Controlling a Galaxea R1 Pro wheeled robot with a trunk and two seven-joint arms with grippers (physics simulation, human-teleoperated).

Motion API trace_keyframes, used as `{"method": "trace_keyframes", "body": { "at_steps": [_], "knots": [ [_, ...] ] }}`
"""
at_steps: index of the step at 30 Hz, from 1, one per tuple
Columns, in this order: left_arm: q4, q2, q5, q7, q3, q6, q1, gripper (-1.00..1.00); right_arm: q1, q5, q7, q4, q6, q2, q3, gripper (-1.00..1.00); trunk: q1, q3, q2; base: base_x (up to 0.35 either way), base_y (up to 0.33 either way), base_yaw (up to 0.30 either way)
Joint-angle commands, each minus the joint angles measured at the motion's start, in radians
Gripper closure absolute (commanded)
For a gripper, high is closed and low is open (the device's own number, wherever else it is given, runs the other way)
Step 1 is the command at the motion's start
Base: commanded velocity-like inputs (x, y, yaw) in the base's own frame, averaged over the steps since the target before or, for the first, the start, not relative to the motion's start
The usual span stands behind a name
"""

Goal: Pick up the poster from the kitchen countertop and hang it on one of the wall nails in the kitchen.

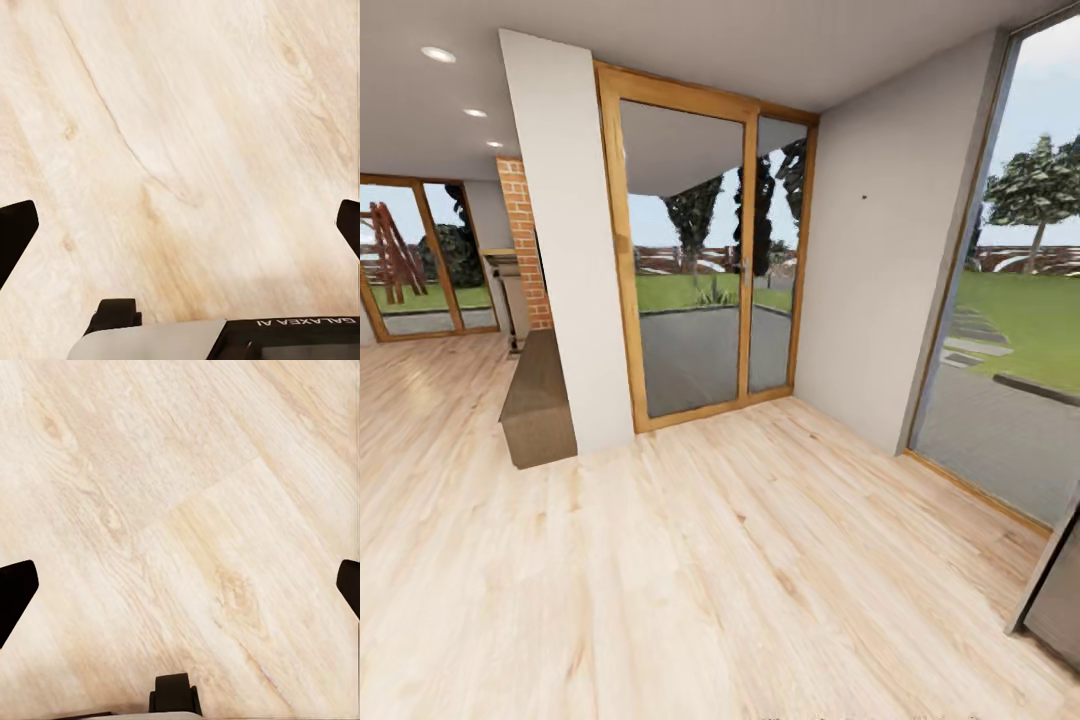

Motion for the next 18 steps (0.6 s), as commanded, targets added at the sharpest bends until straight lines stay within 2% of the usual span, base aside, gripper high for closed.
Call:
{"method": "trace_keyframes", "body": {
  "at_steps": [1, 12, 18],
  "knots": [
    [-0.002, 0.0, -0.001, -0.001, 0.001, 0.001, 0.001, -1.0, -0.001, 0.0, -0.001, 0.0, 0.0, 0.0, -0.001, -1.0, 0.0, -0.001, 0.0, 0.0, 0.0, -0.3],
    [-0.002, 0.0, -0.001, -0.001, 0.001, 0.001, 0.001, -1.0, -0.001, -0.002, -0.001, 0.001, 0.0, 0.0, -0.001, -1.0, 0.0, -0.001, 0.0, 0.0, 0.0, -0.3],
    [-0.002, 0.0, -0.001, -0.001, 0.001, 0.001, 0.001, -1.0, -0.001, -0.002, -0.001, 0.001, 0.0, 0.0, -0.027, -1.0, 0.0, -0.001, 0.0, 0.0, 0.0, -0.3]
  ]
}}
